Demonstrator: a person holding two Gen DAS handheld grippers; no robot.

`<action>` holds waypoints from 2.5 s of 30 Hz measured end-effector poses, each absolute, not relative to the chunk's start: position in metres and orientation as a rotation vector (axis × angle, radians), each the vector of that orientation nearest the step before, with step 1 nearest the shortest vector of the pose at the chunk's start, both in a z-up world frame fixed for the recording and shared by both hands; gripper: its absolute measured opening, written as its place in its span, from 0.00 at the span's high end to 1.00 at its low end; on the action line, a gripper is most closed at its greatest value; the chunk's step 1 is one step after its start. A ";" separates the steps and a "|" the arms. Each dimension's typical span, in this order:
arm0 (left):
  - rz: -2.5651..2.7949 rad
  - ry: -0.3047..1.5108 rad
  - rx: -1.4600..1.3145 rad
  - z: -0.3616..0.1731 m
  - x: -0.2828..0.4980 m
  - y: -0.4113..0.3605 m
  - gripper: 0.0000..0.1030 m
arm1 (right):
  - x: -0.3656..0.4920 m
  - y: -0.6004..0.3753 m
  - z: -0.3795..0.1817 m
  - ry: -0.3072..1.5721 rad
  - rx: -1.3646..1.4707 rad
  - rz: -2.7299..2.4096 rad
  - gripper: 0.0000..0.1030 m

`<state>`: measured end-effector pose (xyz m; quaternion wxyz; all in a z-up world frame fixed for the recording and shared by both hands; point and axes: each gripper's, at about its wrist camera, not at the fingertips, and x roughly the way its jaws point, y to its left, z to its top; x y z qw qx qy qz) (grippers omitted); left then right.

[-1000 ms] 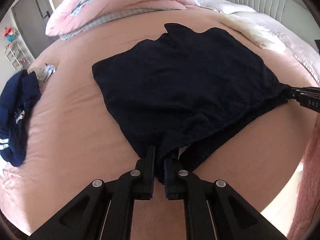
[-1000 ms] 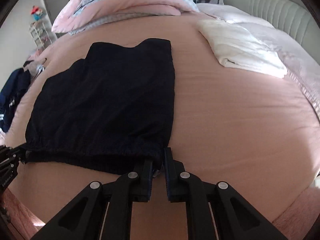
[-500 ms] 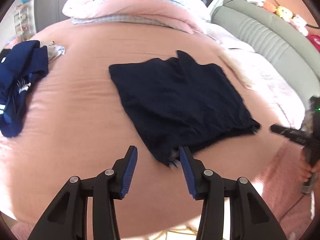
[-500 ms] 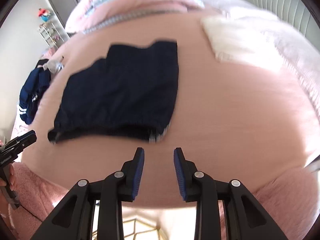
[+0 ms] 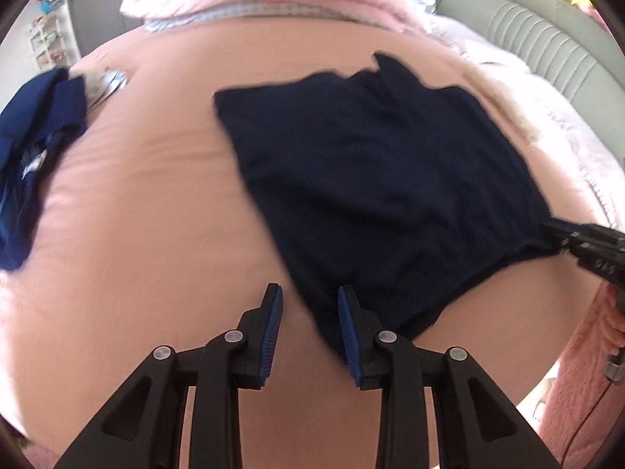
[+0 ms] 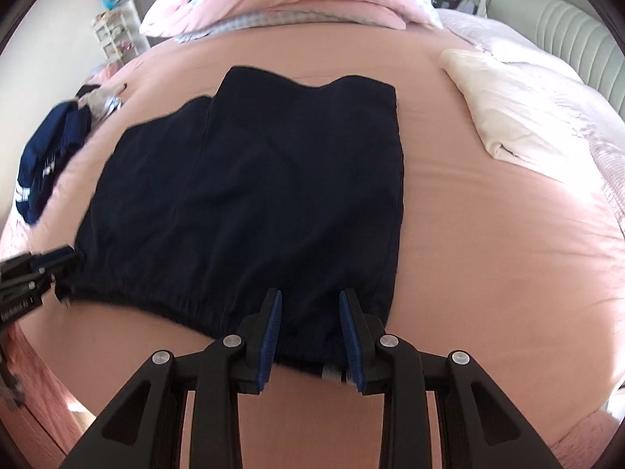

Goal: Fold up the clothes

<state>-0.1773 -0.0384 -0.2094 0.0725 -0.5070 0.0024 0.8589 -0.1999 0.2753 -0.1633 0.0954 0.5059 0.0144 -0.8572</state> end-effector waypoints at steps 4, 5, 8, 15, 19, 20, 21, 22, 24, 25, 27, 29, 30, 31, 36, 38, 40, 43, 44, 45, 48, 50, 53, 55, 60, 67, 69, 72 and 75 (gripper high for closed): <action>2.586 0.008 -1.544 -0.207 -0.165 -0.046 0.72 | -0.191 0.284 -0.167 0.037 1.517 -2.585 0.71; 2.588 -0.007 -1.540 -0.204 -0.163 -0.049 0.72 | -0.189 0.288 -0.167 0.036 1.528 -2.601 0.71; 2.593 -0.053 -1.499 -0.193 -0.160 -0.054 0.73 | -0.181 0.306 -0.161 -0.066 1.541 -2.602 0.68; 2.548 0.039 -1.397 -0.184 -0.191 -0.019 0.73 | -0.186 0.290 -0.136 0.018 1.431 -2.593 0.68; 2.515 0.031 -1.354 -0.187 -0.209 0.002 0.73 | -0.202 0.274 -0.136 -0.010 1.415 -2.539 0.68; 2.512 0.037 -1.339 -0.186 -0.213 0.008 0.73 | -0.206 0.268 -0.134 -0.002 1.399 -2.528 0.68; 2.510 0.041 -1.324 -0.185 -0.217 0.013 0.73 | -0.208 0.260 -0.132 0.027 1.381 -2.522 0.68; 2.504 0.028 -1.313 -0.188 -0.224 0.022 0.72 | -0.213 0.252 -0.132 0.050 1.371 -2.512 0.68; 2.481 0.010 -1.322 -0.193 -0.238 0.033 0.72 | -0.224 0.236 -0.132 0.092 1.355 -2.487 0.68; 2.471 0.036 -1.356 -0.197 -0.247 0.039 0.72 | -0.230 0.231 -0.134 0.112 1.364 -2.468 0.68; 2.428 0.093 -1.442 -0.211 -0.258 0.044 0.72 | -0.249 0.217 -0.151 0.181 1.417 -2.429 0.68; 2.392 0.130 -1.450 -0.218 -0.257 0.042 0.72 | -0.260 0.212 -0.167 0.256 1.486 -2.390 0.68; 2.382 0.153 -1.444 -0.218 -0.253 0.038 0.72 | -0.259 0.214 -0.173 0.288 1.513 -2.376 0.68; 2.374 0.176 -1.440 -0.217 -0.248 0.035 0.72 | -0.255 0.220 -0.174 0.298 1.494 -2.374 0.68; 2.394 0.200 -1.453 -0.216 -0.225 0.005 0.66 | -0.237 0.273 -0.171 0.179 1.495 -2.471 0.68; 2.438 0.192 -1.473 -0.213 -0.214 -0.002 0.65 | -0.229 0.300 -0.170 0.083 1.510 -2.528 0.68; 2.515 0.173 -1.483 -0.209 -0.206 -0.013 0.65 | -0.220 0.324 -0.167 -0.026 1.514 -2.566 0.68; 2.535 -0.144 -1.475 -0.204 -0.193 -0.035 0.65 | -0.208 0.344 -0.155 -0.189 1.544 -2.582 0.68; 2.523 -0.266 -1.475 -0.204 -0.188 -0.043 0.65 | -0.203 0.347 -0.152 -0.215 1.531 -2.580 0.68; 2.508 -0.376 -1.476 -0.204 -0.184 -0.049 0.65 | -0.201 0.349 -0.151 -0.253 1.529 -2.568 0.68; 2.474 -0.505 -1.513 -0.219 -0.178 -0.050 0.65 | -0.200 0.354 -0.160 -0.429 1.576 -2.496 0.68; 2.484 -0.544 -1.519 -0.221 -0.180 -0.046 0.66 | -0.204 0.357 -0.172 -0.530 1.611 -2.451 0.68; 2.479 -0.617 -1.543 -0.224 -0.181 -0.046 0.66 | -0.204 0.352 -0.174 -0.485 1.603 -2.467 0.67; 2.471 -0.684 -1.551 -0.225 -0.176 -0.049 0.66 | -0.202 0.348 -0.173 -0.482 1.591 -2.460 0.67; 2.483 -0.689 -1.564 -0.229 -0.170 -0.046 0.66 | -0.198 0.350 -0.175 -0.555 1.552 -2.400 0.68; 2.525 -0.566 -1.558 -0.223 -0.171 -0.039 0.87 | -0.192 0.341 -0.169 -0.520 1.543 -2.385 0.89; 2.555 -0.522 -1.521 -0.215 -0.170 -0.036 0.89 | -0.187 0.333 -0.159 -0.467 1.515 -2.405 0.91; 2.573 -0.501 -1.492 -0.203 -0.168 -0.036 0.90 | -0.180 0.325 -0.145 -0.435 1.467 -2.426 0.91; 2.555 -0.521 -1.506 -0.199 -0.161 -0.041 0.90 | -0.173 0.327 -0.137 -0.472 1.447 -2.415 0.91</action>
